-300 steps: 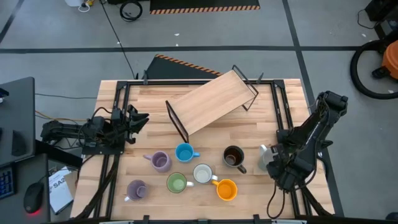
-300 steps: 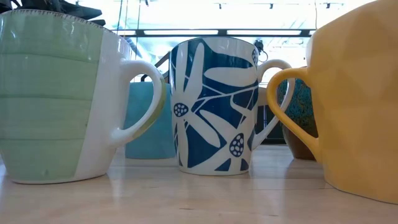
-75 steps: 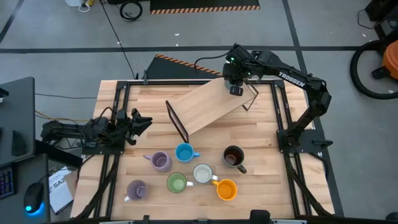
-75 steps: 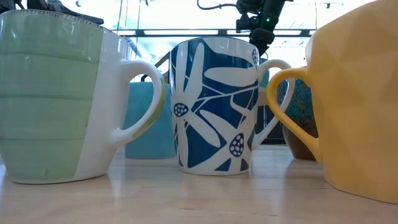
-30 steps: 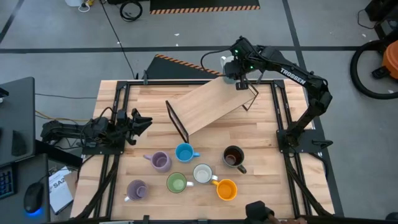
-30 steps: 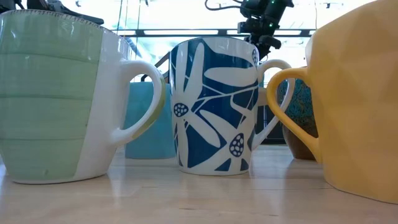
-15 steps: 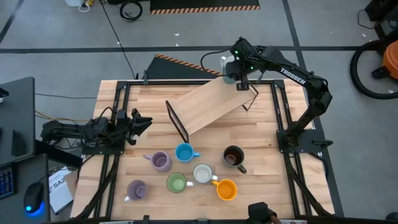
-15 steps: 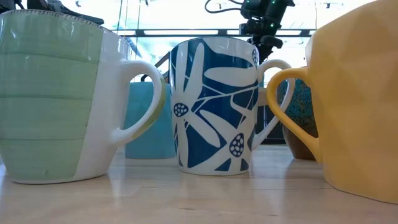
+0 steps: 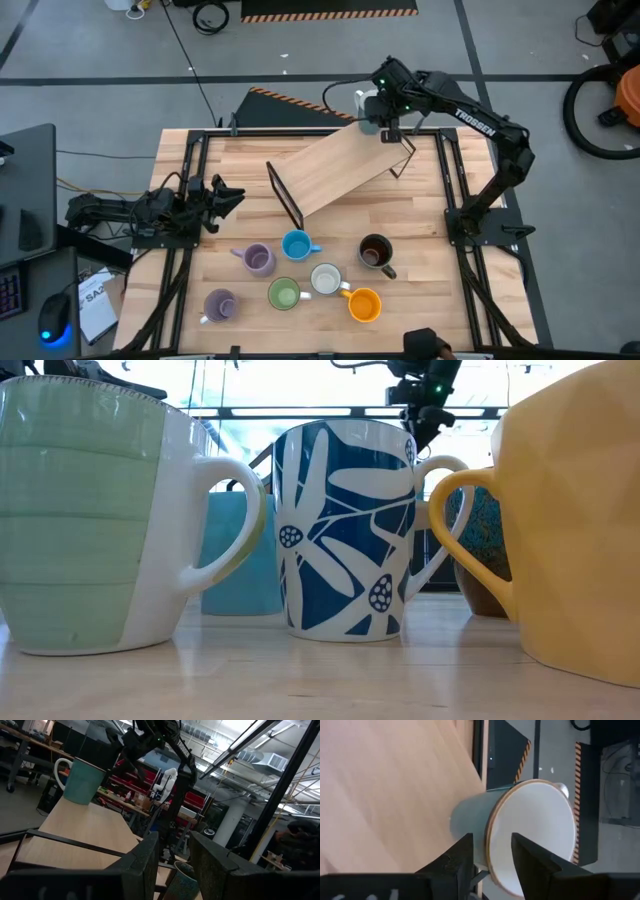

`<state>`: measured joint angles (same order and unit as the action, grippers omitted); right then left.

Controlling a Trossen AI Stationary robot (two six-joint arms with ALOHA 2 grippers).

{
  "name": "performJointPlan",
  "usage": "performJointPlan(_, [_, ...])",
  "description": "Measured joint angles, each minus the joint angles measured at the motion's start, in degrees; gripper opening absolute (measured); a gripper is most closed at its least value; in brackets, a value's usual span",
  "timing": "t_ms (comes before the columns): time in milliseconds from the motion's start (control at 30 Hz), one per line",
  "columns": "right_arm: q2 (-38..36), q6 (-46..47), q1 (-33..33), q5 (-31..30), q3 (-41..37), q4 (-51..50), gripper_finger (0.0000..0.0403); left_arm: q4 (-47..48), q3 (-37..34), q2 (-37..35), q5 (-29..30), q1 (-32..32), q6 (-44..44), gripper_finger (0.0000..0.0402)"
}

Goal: Place coffee mugs
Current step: Put the dark green mug on the shelf

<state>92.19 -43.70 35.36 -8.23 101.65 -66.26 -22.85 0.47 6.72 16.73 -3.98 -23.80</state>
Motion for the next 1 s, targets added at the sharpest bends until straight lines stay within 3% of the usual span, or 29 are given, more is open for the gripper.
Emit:
performJointPlan(433, [-1.3, 3.1, -2.0, -1.1, 0.4, -3.2, 0.0180, 0.0, 0.0, 0.0, 0.0, 0.0, -0.1, 0.0116])
performJointPlan(733, [-5.4, 5.8, -5.0, -4.0, 0.4, -2.7, 0.0185, 0.0, 0.0, 0.0, 0.0, 0.0, -0.1, 0.0116])
performJointPlan(1000, [-6.0, 17.9, -10.4, 5.6, 0.4, -2.9, 0.0185, 0.0, 0.0, 0.0, 0.0, 0.0, -0.1, 0.0116])
